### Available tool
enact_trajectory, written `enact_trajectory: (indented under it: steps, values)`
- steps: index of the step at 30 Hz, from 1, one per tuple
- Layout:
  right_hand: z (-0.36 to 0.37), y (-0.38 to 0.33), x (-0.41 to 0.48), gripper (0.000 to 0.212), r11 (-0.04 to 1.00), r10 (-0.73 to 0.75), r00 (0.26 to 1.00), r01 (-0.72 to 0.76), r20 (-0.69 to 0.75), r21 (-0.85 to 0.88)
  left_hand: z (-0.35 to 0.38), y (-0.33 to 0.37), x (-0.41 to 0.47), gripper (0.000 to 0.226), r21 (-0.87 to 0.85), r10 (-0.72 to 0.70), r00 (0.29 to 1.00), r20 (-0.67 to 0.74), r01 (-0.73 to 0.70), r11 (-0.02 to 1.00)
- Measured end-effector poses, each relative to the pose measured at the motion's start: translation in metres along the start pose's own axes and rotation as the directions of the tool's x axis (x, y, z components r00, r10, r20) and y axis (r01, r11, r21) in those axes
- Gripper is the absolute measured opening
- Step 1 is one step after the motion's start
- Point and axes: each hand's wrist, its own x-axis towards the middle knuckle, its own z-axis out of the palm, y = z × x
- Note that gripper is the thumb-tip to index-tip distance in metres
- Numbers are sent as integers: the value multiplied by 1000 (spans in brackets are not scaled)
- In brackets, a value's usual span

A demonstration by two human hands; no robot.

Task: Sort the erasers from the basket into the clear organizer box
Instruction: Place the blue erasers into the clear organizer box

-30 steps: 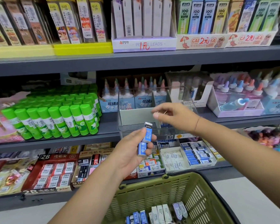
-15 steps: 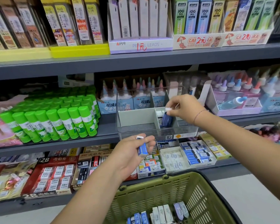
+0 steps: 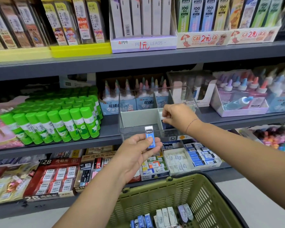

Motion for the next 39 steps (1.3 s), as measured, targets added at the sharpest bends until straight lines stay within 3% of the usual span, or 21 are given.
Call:
enact_trajectory:
  steps: [2, 5, 7, 9, 11, 12, 14, 15, 17, 20, 36, 39]
  values:
    - [-7, -4, -2, 18, 1000, -13, 999, 13, -39, 9, -1, -1, 0, 23, 7, 33, 999, -6, -33, 999]
    - [-25, -24, -12, 18, 926, 39, 989, 17, -141, 376, -2, -1, 0, 21, 117, 130, 991, -30, -125, 985]
    - [-36, -40, -22, 18, 805, -24, 1000, 21, -4, 593, 0, -1, 1, 16, 195, 192, 980, -48, -179, 964]
    - [-39, -52, -31, 20, 747, -114, 982, -14, 149, 664, 2, 0, 1, 13, 258, 250, 966, -61, -227, 939]
    - [-43, -51, -33, 17, 692, -95, 983, -50, 159, 721, 1, 0, 1, 12, 399, 374, 925, -72, -317, 860]
    - [-47, -45, -31, 15, 679, -43, 992, -58, 119, 732, -3, 2, 2, 10, 552, 489, 869, -74, -373, 746]
    - [-56, -27, -24, 13, 764, 71, 997, -64, 15, 642, -16, 9, 3, 16, 884, 685, 727, 48, -350, 309]
    - [-60, -15, -21, 12, 829, 99, 995, -75, -14, 554, -23, 10, 4, 30, 949, 687, 710, 154, -299, 96]
    - [-63, 5, -15, 10, 920, 116, 993, -105, -5, 377, -32, 6, 7, 55, 964, 538, 800, 264, -212, -159]
    - [-53, 17, -12, 7, 975, 89, 993, -102, 77, 197, -35, -12, 11, 68, 911, 370, 875, 313, -166, -377]
    - [-8, 18, 1, 15, 986, -86, 996, 80, -30, -147, -42, -16, 18, 71, 878, 360, 861, 359, -181, -442]
    - [-17, 18, -1, 12, 993, -43, 998, 39, -35, -114, -39, -13, 12, 69, 879, 375, 839, 395, -228, -418]
